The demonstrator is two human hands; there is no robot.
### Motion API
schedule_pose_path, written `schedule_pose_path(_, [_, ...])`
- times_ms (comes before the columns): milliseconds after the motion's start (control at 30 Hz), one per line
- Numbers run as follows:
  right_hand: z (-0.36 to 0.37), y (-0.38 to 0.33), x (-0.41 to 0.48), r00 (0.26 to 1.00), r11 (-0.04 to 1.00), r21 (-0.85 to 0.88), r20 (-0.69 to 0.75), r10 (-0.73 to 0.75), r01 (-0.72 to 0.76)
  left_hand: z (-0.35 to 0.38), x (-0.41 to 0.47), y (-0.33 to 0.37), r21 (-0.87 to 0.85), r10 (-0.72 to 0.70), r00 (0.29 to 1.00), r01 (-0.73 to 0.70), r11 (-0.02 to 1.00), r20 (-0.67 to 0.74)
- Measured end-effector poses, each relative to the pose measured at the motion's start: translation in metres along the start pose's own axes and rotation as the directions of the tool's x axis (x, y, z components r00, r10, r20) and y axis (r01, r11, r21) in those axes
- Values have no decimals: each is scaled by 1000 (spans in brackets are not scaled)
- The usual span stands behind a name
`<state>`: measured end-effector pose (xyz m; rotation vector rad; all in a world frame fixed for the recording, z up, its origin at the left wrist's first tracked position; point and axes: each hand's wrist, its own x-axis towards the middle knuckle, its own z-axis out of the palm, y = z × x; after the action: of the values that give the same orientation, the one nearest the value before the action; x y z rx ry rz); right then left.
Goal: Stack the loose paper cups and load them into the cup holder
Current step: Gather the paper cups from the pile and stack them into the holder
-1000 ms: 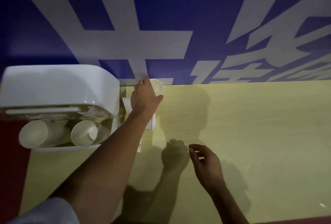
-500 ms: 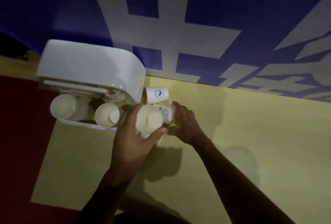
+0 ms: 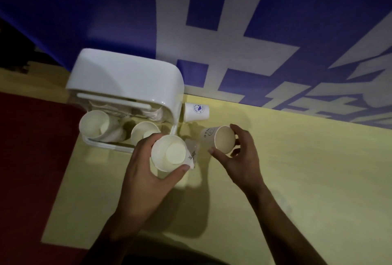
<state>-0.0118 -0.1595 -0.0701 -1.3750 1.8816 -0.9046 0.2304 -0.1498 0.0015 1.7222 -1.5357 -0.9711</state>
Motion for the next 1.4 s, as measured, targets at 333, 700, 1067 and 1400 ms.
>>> schedule_pose_path(333, [51, -115, -44, 997, 982, 178, -44, -56, 63, -73, 0, -52, -31, 20, 996, -18, 999, 85])
schedule_pose_path(700, [127, -148, -32, 984, 985, 8, 42, -173, 173, -148, 14, -106, -55, 23, 996, -18, 998, 92])
schedule_pose_path(1067, [160, -122, -23, 994, 983, -154, 68, -88, 98, -154, 27, -112, -91, 37, 989, -25, 996, 141])
schedule_pose_path(1400, [159, -126, -31, 1000, 998, -63, 29, -9, 10, -140, 44, -84, -97, 126, 981, -112, 989, 149])
